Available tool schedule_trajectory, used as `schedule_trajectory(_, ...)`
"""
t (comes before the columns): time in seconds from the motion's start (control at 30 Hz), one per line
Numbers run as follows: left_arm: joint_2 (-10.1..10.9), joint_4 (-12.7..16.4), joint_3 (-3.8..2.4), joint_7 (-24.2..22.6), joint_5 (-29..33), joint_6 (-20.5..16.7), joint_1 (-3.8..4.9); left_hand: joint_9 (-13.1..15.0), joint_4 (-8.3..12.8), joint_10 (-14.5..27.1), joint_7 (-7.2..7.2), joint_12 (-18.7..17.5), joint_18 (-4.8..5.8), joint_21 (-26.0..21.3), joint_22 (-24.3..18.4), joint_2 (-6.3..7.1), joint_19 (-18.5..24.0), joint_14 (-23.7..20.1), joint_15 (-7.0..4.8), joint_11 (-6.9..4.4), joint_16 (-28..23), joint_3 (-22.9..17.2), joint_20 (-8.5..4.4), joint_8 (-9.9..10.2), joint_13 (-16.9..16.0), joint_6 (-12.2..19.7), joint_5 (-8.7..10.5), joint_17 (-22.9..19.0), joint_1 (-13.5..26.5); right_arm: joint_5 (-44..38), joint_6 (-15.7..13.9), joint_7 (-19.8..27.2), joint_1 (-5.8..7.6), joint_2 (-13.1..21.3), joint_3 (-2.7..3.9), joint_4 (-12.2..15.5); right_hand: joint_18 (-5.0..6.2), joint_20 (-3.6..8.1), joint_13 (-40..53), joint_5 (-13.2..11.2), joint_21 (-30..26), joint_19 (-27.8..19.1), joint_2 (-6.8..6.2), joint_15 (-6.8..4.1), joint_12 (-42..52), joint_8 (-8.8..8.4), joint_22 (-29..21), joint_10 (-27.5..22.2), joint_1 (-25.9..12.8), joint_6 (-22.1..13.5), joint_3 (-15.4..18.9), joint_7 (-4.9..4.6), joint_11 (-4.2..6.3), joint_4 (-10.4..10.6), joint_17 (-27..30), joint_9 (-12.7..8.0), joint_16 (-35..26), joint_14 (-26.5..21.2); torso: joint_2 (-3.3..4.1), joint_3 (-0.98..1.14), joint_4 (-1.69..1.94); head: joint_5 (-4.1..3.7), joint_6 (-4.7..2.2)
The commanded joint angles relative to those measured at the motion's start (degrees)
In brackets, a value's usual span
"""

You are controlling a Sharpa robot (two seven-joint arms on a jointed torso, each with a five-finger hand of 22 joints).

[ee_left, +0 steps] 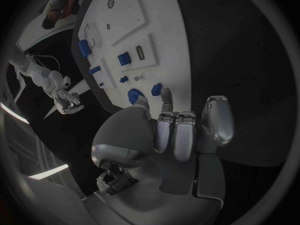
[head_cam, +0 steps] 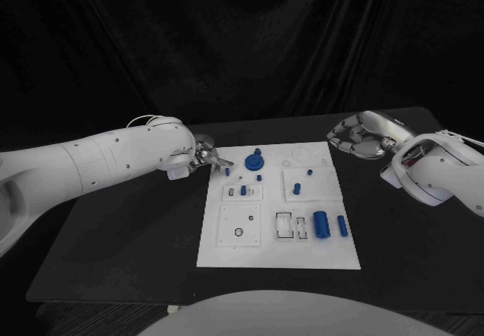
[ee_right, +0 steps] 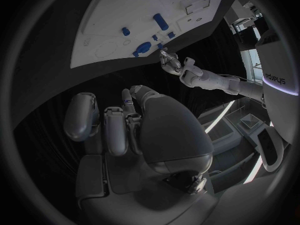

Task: Assemble the parts on the task board

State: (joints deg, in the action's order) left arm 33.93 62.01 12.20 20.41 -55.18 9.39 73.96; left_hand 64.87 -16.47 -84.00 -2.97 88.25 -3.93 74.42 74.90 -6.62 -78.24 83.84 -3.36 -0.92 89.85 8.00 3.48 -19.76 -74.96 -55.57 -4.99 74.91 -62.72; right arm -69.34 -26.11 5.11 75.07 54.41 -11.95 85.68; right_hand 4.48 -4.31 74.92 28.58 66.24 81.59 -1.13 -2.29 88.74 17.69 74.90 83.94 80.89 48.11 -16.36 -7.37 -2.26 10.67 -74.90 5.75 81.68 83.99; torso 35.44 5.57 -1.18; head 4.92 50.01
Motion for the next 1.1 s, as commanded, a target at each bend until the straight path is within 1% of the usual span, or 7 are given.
schedule_trajectory(0.03,-0.54,-0.32,-0.05,-1.24,-0.34,0.86,-0.15,-0.26,0.58,-4.35,0.03,-0.14,-0.01,-0.42,9.85,-0.01,0.37,6.16,0.45,0.35,0.15,-0.37,0.06,0.54,-13.61,0.21,-1.38,15.09,-1.38,-0.08,0.33,-0.52,-0.13,0.02,0.05,0.02,0.54,0.04,11.01,0.28,-0.16,-0.33,0.16,0.48,-0.34,0.18,8.06,3.60,0.16,0.37,-0.16,0.04,-0.17,-0.08,-0.98,0.10,-0.23,3.00,-0.02,0.00,0.00,-0.08,-0.01)
schedule_trajectory(0.07,-0.63,-0.38,-0.05,-1.27,-0.34,0.91,-0.16,-0.29,0.62,-4.34,0.03,-0.15,-0.01,-0.43,9.85,-0.02,0.38,6.16,0.45,0.35,0.15,-0.42,0.07,0.60,-13.60,0.21,-1.59,15.09,-1.53,-0.08,0.32,-0.52,-0.13,0.03,0.05,0.03,0.54,0.04,11.01,0.28,-0.16,-0.33,0.16,0.48,-0.34,0.18,8.06,3.60,0.16,0.37,-0.16,0.04,-0.17,-0.08,-0.98,0.10,-0.23,3.00,-0.01,0.00,0.01,-0.09,-0.01)
schedule_trajectory(0.1,-0.74,-0.46,-0.05,-1.32,-0.34,0.96,-0.17,-0.42,0.77,-4.26,0.02,-0.24,-0.04,-0.53,9.82,-0.04,0.47,6.16,0.47,0.36,0.15,-0.59,0.09,0.90,-13.54,0.18,-2.54,15.09,-2.23,-0.08,0.32,-0.52,-0.14,0.05,0.05,0.03,0.54,0.04,11.01,0.28,-0.16,-0.33,0.16,0.48,-0.34,0.18,8.06,3.60,0.16,0.37,-0.16,0.04,-0.17,-0.08,-0.98,0.10,-0.23,3.00,-0.01,0.00,0.02,-0.11,-0.01)
schedule_trajectory(0.27,-1.34,-0.96,-0.05,-1.61,-0.34,1.14,-0.23,-0.54,0.83,-4.16,-0.02,-0.36,-0.08,-0.70,9.77,-0.04,0.60,6.16,0.48,0.38,0.15,-0.69,0.12,1.21,-13.45,0.25,-3.13,15.09,-2.69,-0.08,0.30,-0.53,-0.14,0.13,0.05,0.07,0.54,0.04,11.01,0.28,-0.16,-0.33,0.16,0.48,-0.34,0.18,8.06,3.60,0.16,0.37,-0.16,0.04,-0.17,-0.08,-0.98,0.10,-0.23,3.00,-0.04,0.01,-0.01,-0.12,-0.01)
schedule_trajectory(0.63,-2.25,-1.84,-0.05,-1.66,-0.34,1.71,-0.45,-1.17,1.34,-4.10,-0.06,-0.41,-0.10,-0.81,9.74,0.01,0.74,6.16,0.56,0.44,0.15,-1.40,0.21,2.58,-13.43,0.01,-7.04,15.09,-5.06,-0.08,0.35,-0.60,-0.14,0.21,0.05,0.18,0.54,0.04,11.01,0.28,-0.16,-0.33,0.16,0.48,-0.34,0.18,8.06,3.60,0.16,0.37,-0.16,0.04,-0.17,-0.08,-0.98,0.10,-0.23,3.00,-0.01,0.00,-0.04,-0.03,-0.01)
schedule_trajectory(0.97,-2.78,-2.57,-0.05,-1.88,-0.33,2.01,-0.67,-1.34,1.65,-3.98,0.02,-0.54,-0.15,-1.00,9.68,-0.01,0.91,6.16,0.54,0.39,0.15,-1.87,0.21,3.04,-13.34,-0.12,-8.77,15.09,-6.07,-0.08,0.38,-0.65,-0.14,0.31,0.05,0.29,0.54,0.04,11.01,0.28,-0.16,-0.33,0.16,0.48,-0.34,0.18,8.06,3.60,0.16,0.37,-0.16,0.04,-0.17,-0.08,-0.98,0.10,-0.23,3.00,0.01,-0.01,-0.01,-0.12,-0.01)
schedule_trajectory(1.1,-2.86,-2.75,-0.06,-2.01,-0.33,1.95,-0.73,-1.47,2.07,-3.91,0.12,-0.62,-0.19,-1.15,9.64,-0.05,1.05,6.16,0.47,0.32,0.15,-2.57,0.18,3.50,-13.30,-0.19,-10.86,15.09,-7.22,-0.08,0.39,-0.67,-0.14,0.38,0.05,0.33,0.54,0.04,11.01,0.28,-0.16,-0.33,0.16,0.48,-0.34,0.18,8.06,3.60,0.16,0.37,-0.16,0.04,-0.17,-0.08,-0.98,0.10,-0.23,3.00,0.01,-0.04,-0.01,-0.10,-0.01)
